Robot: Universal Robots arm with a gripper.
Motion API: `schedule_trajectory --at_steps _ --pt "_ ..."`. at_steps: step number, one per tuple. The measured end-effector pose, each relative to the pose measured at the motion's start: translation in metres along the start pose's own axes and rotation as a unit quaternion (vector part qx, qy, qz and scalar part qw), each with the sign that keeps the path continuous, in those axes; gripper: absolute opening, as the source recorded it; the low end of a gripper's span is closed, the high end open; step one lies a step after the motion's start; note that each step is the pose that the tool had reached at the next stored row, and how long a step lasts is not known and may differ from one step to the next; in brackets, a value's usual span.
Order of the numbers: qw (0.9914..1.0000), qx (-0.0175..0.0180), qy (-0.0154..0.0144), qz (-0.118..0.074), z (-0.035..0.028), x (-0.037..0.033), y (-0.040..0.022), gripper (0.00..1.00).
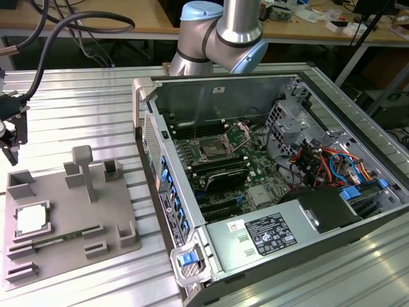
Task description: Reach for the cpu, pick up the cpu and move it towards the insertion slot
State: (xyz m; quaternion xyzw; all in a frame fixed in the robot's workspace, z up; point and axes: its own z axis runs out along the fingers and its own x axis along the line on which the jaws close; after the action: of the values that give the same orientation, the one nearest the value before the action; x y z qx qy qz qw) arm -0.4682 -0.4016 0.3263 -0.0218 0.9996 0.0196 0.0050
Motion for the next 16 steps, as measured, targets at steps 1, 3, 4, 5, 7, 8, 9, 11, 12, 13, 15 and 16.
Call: schedule_trajectory --at_steps 1,3,4,5,7,8,9,11,12,13,15,16 --pt "1.0 -0.0001 0.0 0.0 0.0001 -0.0003 -0.0001 0.6" --pt "1.0 -0.0004 0.0 0.0 0.0002 -0.0006 -0.0002 0.6" --pt "1.0 -0.0005 0.0 0.0 0.0003 -0.0008 -0.0003 0.6" --pt "1.0 -0.0006 0.0 0.0 0.0004 -0.001 -0.0003 0.6" --pt "1.0 -0.0008 0.0 0.0 0.0005 -0.0014 -0.0004 0.6" --pt "1.0 -0.0009 0.0 0.0 0.0006 -0.0015 -0.0004 0.6" --pt "1.0 -0.001 0.0 0.0 0.0006 -0.0017 -0.0005 0.6" --pt "1.0 -0.0012 0.0 0.0 0.0007 -0.0019 -0.0006 0.6" --pt "1.0 -0.0013 -0.0001 0.0 0.0008 -0.0021 -0.0006 0.6" --pt "1.0 -0.0014 -0.0001 0.0 0.0009 -0.0023 -0.0007 0.6" --pt "1.0 -0.0015 0.0 0.0 0.001 -0.0026 -0.0007 0.6" --pt "1.0 -0.0015 -0.0001 0.0 0.0012 -0.0028 -0.0008 0.6"
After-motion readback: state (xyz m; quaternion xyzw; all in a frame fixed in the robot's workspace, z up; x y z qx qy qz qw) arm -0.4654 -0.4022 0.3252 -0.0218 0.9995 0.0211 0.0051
